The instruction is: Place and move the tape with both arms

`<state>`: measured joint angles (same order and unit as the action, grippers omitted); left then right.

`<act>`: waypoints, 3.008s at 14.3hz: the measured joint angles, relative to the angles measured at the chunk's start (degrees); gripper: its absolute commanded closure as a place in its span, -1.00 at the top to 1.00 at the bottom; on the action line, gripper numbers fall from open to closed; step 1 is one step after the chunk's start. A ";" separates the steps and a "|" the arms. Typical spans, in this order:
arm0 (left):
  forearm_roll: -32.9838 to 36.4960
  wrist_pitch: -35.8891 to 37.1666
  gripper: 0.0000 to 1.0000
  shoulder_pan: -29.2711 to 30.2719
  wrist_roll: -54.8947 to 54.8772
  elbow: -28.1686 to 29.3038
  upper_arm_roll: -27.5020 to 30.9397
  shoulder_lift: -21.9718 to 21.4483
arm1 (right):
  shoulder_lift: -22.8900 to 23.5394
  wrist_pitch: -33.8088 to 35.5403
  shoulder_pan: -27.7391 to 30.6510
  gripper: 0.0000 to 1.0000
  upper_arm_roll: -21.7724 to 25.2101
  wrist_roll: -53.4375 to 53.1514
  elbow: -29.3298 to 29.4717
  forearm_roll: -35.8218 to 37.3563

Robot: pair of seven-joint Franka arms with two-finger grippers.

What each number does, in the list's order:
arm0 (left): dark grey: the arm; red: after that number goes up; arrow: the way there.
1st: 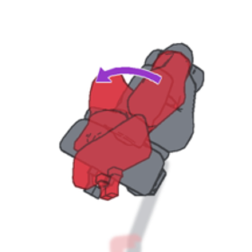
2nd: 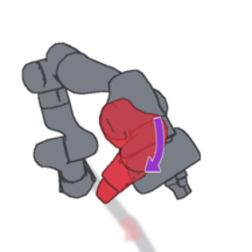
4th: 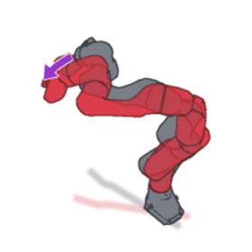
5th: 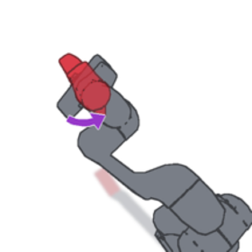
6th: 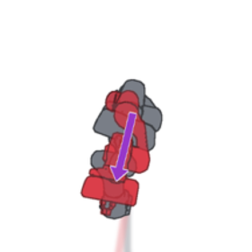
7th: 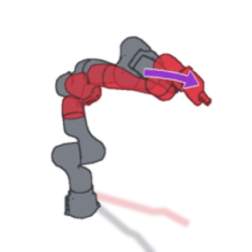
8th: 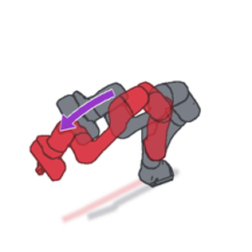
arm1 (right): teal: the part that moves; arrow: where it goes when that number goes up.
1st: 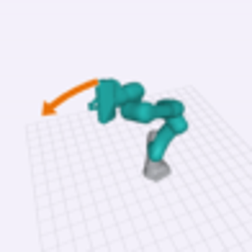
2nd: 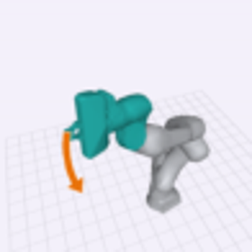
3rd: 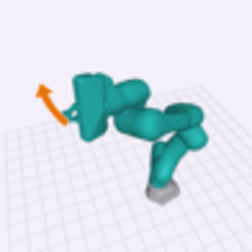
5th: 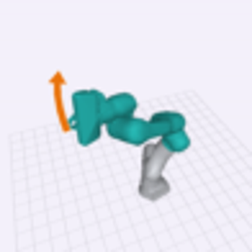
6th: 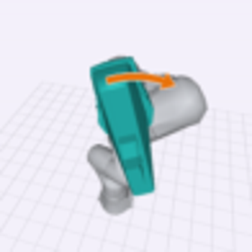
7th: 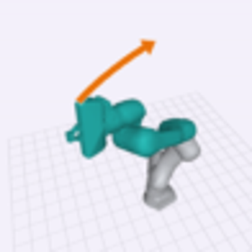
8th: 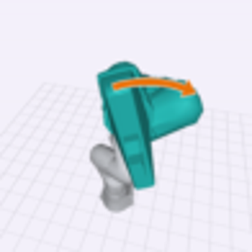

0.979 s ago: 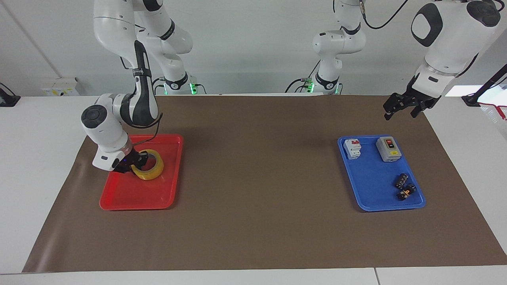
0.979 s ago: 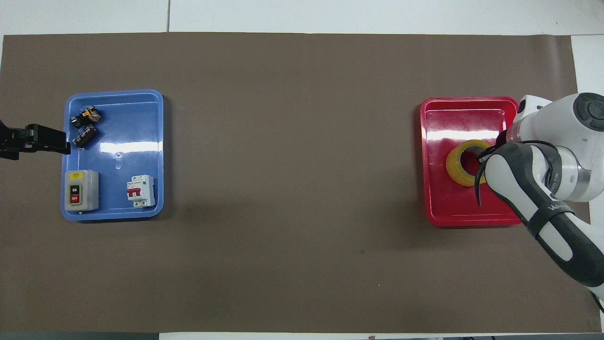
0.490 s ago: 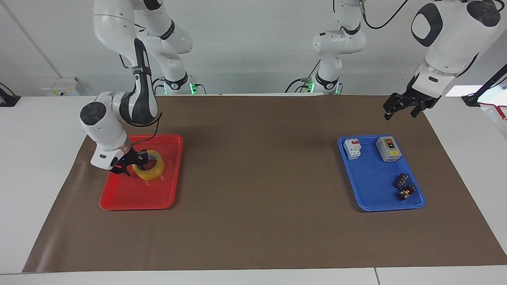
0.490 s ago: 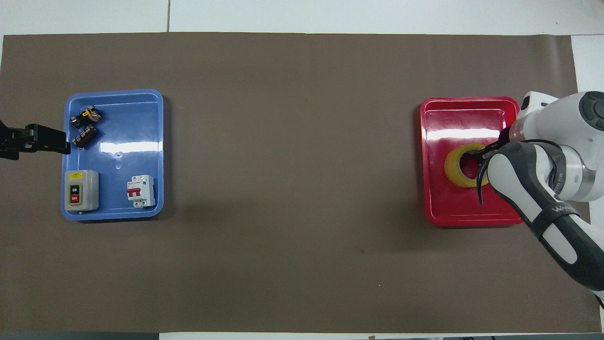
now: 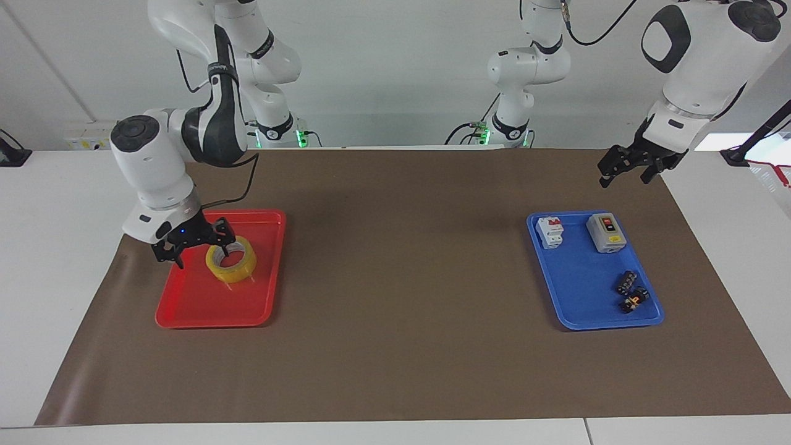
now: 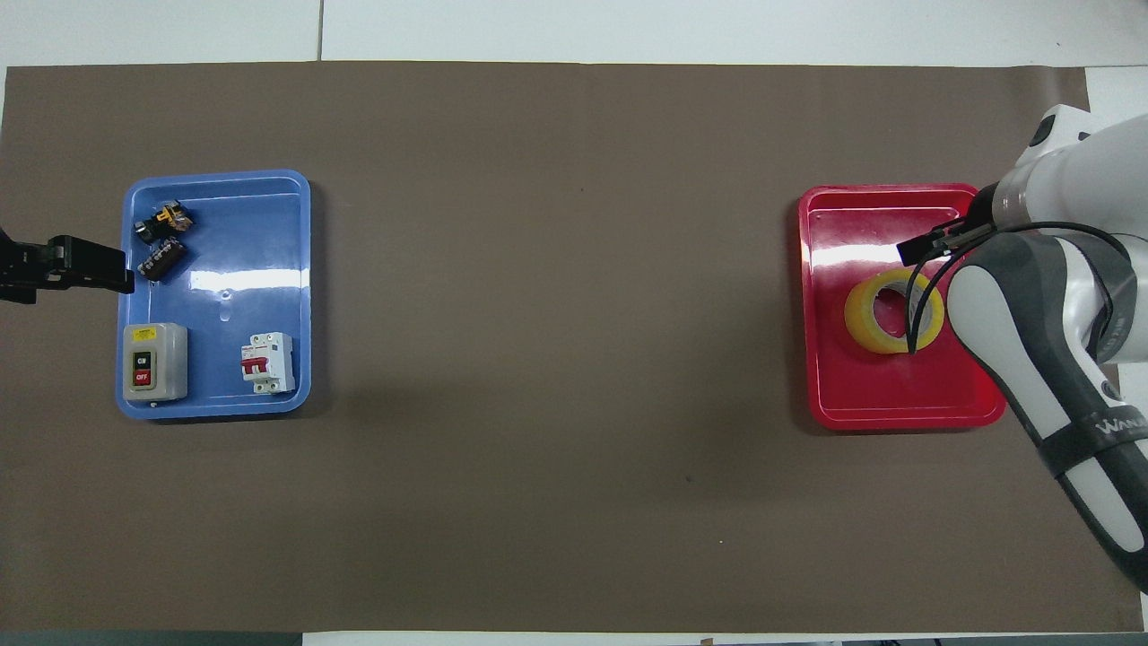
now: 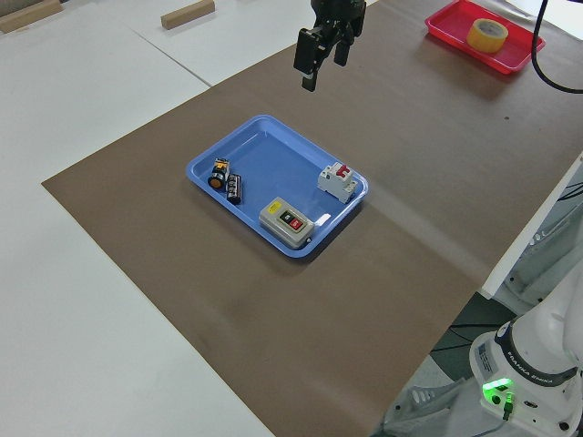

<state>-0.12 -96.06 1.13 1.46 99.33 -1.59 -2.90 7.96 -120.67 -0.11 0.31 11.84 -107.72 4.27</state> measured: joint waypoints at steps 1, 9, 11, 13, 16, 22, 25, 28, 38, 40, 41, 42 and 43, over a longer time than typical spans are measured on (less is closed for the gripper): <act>0.00 0.00 1.00 0.00 0.00 0.00 0.00 0.00 | -0.57 2.33 -1.36 1.00 -0.03 -5.70 1.38 0.41; 0.00 0.00 1.00 0.00 0.00 0.00 0.00 0.00 | -9.32 19.92 -2.78 1.00 -0.18 -25.32 11.35 -1.78; 0.00 0.00 1.00 0.00 0.00 0.00 0.00 0.00 | -11.62 24.72 -1.56 1.00 0.07 -25.15 13.20 -1.83; 0.00 0.00 1.00 0.00 0.00 0.00 0.00 0.00 | -11.82 30.55 -0.82 1.00 0.15 -22.05 16.77 -1.26; 0.00 0.00 1.00 0.00 0.00 0.00 0.00 0.00 | -11.71 32.86 -0.27 1.00 0.15 -17.51 16.15 -0.96; 0.00 0.00 1.00 0.00 0.00 0.00 0.00 0.00 | -11.85 33.16 0.01 1.00 -0.04 -16.88 14.49 -1.27; 0.00 0.00 1.00 0.00 0.00 0.00 0.00 0.00 | -12.01 33.23 0.31 1.00 -0.08 -16.88 14.89 -2.31; 0.00 0.00 1.00 0.00 0.00 0.00 0.00 0.00 | -11.97 34.20 0.23 1.00 -0.56 -16.88 15.90 -3.18; 0.00 0.00 1.00 0.00 0.00 0.00 0.00 0.00 | -11.83 34.99 0.35 1.00 -0.73 -15.81 16.43 -3.17; 0.00 0.00 1.00 0.00 0.00 0.00 0.00 0.00 | -11.83 34.99 0.25 1.00 -0.75 -15.75 16.43 -3.17; 0.00 0.00 1.00 0.00 0.00 0.00 0.00 0.00 | -11.83 34.99 0.24 1.00 -0.75 -15.67 16.43 -3.16; 0.00 0.00 1.00 0.00 0.00 0.00 0.00 0.00 | -11.83 34.99 0.23 1.00 -0.75 -15.46 16.43 -3.16; 0.00 0.00 1.00 0.00 0.00 0.00 0.00 0.00 | -11.83 34.99 0.23 1.00 -0.76 -15.24 16.43 -3.16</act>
<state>-0.12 -96.06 1.13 1.46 99.33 -1.59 -2.90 -3.86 -85.67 0.12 -0.45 -3.40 -91.29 1.11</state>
